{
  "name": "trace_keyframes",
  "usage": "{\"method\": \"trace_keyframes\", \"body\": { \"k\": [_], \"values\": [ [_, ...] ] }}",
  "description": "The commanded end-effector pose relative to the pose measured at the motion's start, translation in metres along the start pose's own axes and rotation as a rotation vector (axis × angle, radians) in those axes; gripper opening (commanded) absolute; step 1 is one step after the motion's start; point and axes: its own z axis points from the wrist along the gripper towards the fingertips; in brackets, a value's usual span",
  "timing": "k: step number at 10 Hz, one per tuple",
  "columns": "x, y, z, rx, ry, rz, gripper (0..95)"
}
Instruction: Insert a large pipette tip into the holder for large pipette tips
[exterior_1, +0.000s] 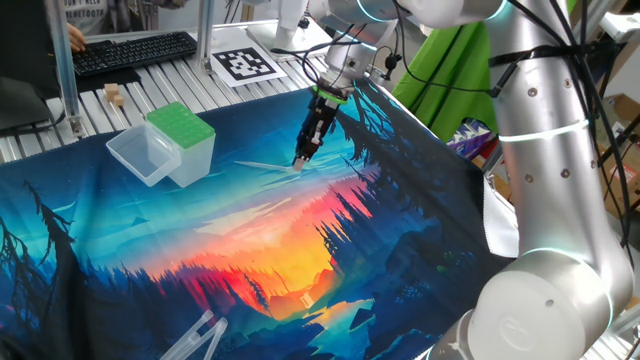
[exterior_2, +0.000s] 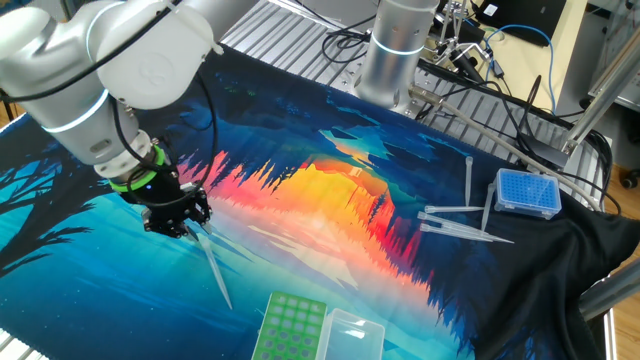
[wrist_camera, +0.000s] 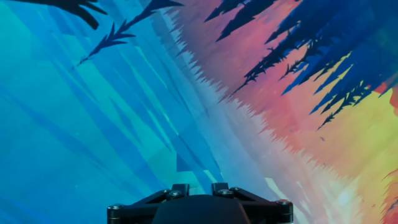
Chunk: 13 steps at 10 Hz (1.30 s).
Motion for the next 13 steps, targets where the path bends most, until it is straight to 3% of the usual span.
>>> {"method": "trace_keyframes", "body": {
  "k": [1, 2, 6, 9, 13],
  "values": [
    [-0.0001, 0.0006, -0.0005, 0.044, 0.025, -0.013, 19.0],
    [-0.0010, 0.0007, -0.0006, 0.076, 0.047, -0.001, 19.0],
    [-0.0023, 0.0008, -0.0006, 0.097, 0.077, 0.010, 19.0],
    [-0.0024, 0.0002, 0.0003, 0.138, 0.136, 0.024, 19.0],
    [-0.0021, -0.0018, 0.0043, 0.134, 0.142, 0.032, 19.0]
  ]
}}
